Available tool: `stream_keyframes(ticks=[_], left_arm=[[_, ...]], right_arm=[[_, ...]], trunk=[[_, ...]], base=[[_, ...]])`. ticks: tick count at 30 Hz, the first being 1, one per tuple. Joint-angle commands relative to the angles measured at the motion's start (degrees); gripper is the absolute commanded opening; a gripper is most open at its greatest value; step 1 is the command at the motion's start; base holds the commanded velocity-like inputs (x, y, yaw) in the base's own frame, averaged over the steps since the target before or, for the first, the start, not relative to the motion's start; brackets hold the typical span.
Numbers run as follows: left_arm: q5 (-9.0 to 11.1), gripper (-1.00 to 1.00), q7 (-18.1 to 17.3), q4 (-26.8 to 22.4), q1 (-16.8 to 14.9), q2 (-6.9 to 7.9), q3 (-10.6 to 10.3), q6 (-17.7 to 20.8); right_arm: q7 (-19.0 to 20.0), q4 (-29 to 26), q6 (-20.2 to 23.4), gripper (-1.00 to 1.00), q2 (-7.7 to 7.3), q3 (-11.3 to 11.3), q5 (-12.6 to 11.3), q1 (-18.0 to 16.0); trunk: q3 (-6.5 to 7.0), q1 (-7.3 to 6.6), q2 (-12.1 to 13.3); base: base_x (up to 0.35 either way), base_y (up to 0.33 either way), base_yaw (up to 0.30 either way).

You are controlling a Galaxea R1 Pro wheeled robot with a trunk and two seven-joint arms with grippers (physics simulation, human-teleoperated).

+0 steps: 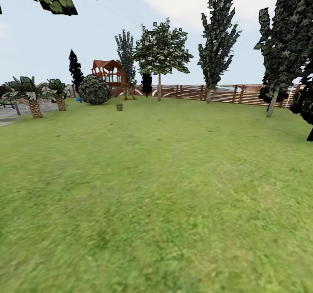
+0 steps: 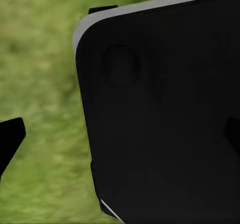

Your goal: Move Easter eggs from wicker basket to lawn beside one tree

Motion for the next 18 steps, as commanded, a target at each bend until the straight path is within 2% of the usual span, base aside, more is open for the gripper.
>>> stream_keyframes(ticks=[1,5,11,14,18], left_arm=[[-0.60,1.00,-0.12,-0.17,0.04,0.02,0.01,0.07],[-0.60,1.00,-0.12,-0.17,0.04,0.02,0.05,0.09],[-0.60,1.00,-0.12,-0.17,0.04,0.02,0.14,0.13],[-0.60,1.00,-0.12,-0.17,0.04,0.02,0.17,0.11],[-0.60,1.00,-0.12,-0.17,0.04,0.02,0.18,0.07]], right_arm=[[-0.17,-0.08,-0.07,1.00,0.12,0.47,-0.68,0.01],[0.06,-0.07,-1.19,1.00,0.24,0.62,-0.57,0.01],[0.33,0.00,-2.57,1.00,0.33,0.78,-0.12,0.01],[0.34,0.00,-2.65,1.00,0.29,0.75,-0.04,0.01],[0.36,0.01,-2.66,1.00,0.28,0.82,-0.03,0.01]], trunk=[[-0.04,0.04,-0.02],[-0.04,0.04,-0.02],[-0.04,0.04,-0.02],[-0.04,0.04,-0.02],[-0.04,0.04,-0.02]], base=[[0.325,-0.152,-0.056],[0.325,-0.122,-0.221],[0.327,-0.019,-0.228],[0.328,-0.001,-0.008],[0.328,0.000,0.200]])
